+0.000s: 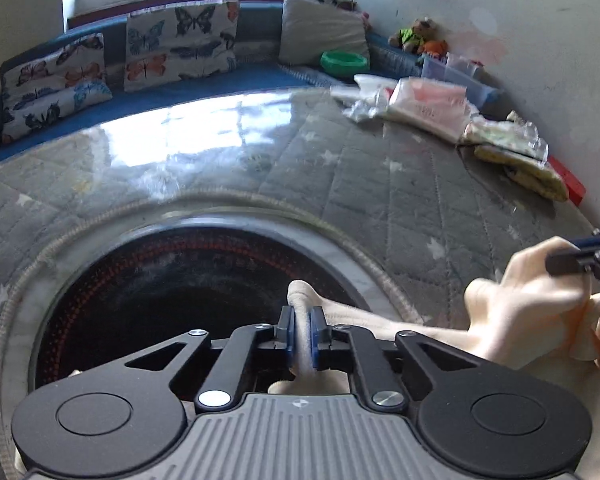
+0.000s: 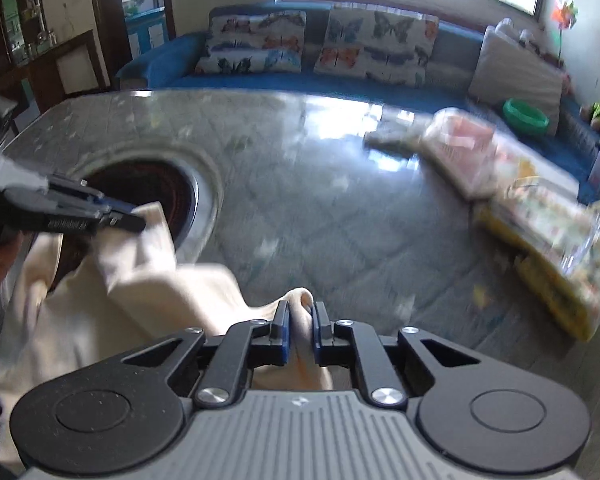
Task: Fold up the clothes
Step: 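Hold the sweatshirt with both grippers and pull it across the table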
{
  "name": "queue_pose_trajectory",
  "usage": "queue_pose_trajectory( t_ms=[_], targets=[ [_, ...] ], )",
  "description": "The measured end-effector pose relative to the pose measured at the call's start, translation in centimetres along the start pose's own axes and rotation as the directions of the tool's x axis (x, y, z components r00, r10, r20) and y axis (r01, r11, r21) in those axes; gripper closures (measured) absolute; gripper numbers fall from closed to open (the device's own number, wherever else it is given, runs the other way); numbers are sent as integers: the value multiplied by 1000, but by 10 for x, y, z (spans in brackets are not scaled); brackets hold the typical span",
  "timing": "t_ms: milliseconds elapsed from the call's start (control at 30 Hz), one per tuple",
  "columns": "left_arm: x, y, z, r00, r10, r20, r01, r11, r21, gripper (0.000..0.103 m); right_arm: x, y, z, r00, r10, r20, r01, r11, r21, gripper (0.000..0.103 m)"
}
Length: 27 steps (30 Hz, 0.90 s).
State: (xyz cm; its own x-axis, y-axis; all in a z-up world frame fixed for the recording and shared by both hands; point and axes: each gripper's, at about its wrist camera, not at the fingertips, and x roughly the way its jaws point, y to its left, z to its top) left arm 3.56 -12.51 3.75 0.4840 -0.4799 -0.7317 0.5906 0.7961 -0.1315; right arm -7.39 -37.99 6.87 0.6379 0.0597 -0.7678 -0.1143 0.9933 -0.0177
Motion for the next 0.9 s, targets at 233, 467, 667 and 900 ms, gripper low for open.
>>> queue_pose_trajectory(
  t_ms=[233,467,667,900],
  targets=[
    [-36,39,27,977,91,194,-73,993,-95,96,2,-2,44,978,-80,190,76,997,28,94],
    [-5,72,45,953,231,197,-203,967,-153,95,61,-5,69,962,-183,204,170,982,82,82],
    [19,91,35,945,303,123,-280,944,-175,94,72,0,53,982,-131,137,129,991,23,82],
    [-3,81,18,941,311,131,-293,946,-140,83,64,2,17,990,-109,91,107,994,27,82]
  ],
)
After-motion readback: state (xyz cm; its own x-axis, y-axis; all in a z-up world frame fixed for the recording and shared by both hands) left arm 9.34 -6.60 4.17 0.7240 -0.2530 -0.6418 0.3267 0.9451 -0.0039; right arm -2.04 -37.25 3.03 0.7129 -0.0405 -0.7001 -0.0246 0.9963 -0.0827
